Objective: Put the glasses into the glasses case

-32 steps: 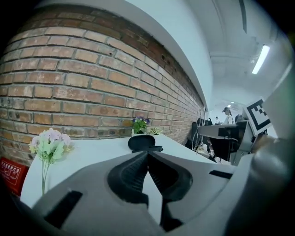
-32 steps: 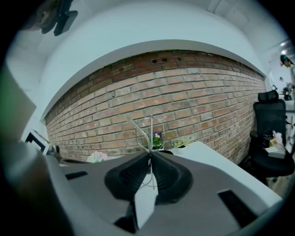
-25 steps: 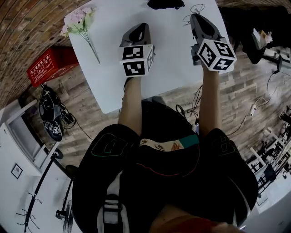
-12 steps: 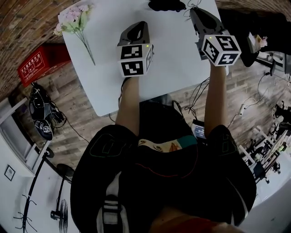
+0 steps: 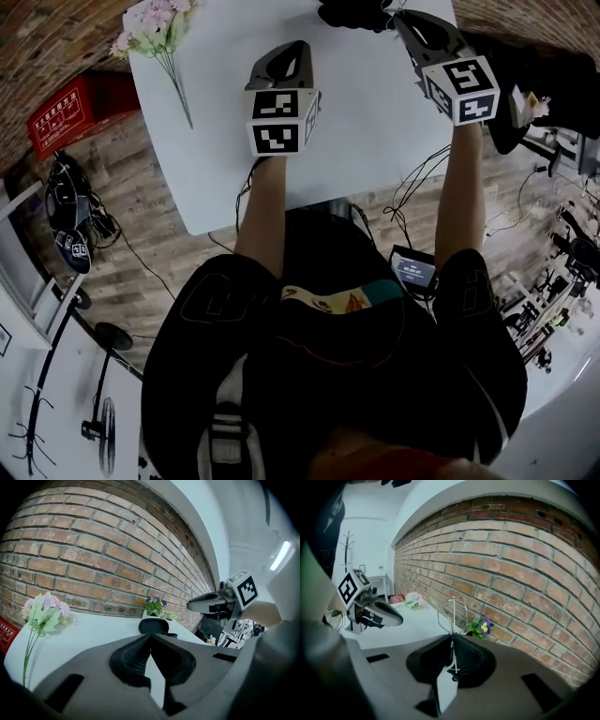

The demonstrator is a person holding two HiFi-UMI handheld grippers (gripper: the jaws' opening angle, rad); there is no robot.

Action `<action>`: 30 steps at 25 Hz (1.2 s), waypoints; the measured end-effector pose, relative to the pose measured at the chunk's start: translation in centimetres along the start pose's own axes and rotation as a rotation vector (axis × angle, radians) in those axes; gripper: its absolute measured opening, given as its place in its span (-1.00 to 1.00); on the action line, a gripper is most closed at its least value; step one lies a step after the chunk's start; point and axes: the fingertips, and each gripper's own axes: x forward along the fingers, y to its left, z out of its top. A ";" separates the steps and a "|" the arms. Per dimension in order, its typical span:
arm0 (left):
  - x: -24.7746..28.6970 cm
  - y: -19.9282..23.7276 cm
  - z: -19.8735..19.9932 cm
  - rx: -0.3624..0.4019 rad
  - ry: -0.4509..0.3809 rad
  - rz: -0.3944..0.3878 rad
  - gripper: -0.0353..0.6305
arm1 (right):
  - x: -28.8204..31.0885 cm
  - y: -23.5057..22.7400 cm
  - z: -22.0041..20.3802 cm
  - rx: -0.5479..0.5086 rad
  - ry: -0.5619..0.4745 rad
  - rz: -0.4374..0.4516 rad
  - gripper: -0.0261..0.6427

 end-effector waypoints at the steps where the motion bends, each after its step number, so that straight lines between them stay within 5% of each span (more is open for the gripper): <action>1: 0.2 0.1 0.0 -0.004 -0.001 0.003 -0.90 | 0.5 0.1 0.1 -0.032 0.014 0.019 -0.83; 12: 1.5 0.6 0.1 -0.025 0.004 0.024 -0.90 | 4.9 0.7 -1.4 -0.270 0.201 0.194 -0.83; 30: 2.6 2.6 -1.0 -0.039 0.048 0.020 -0.90 | 10.6 0.9 -7.4 -0.506 0.535 0.388 -0.83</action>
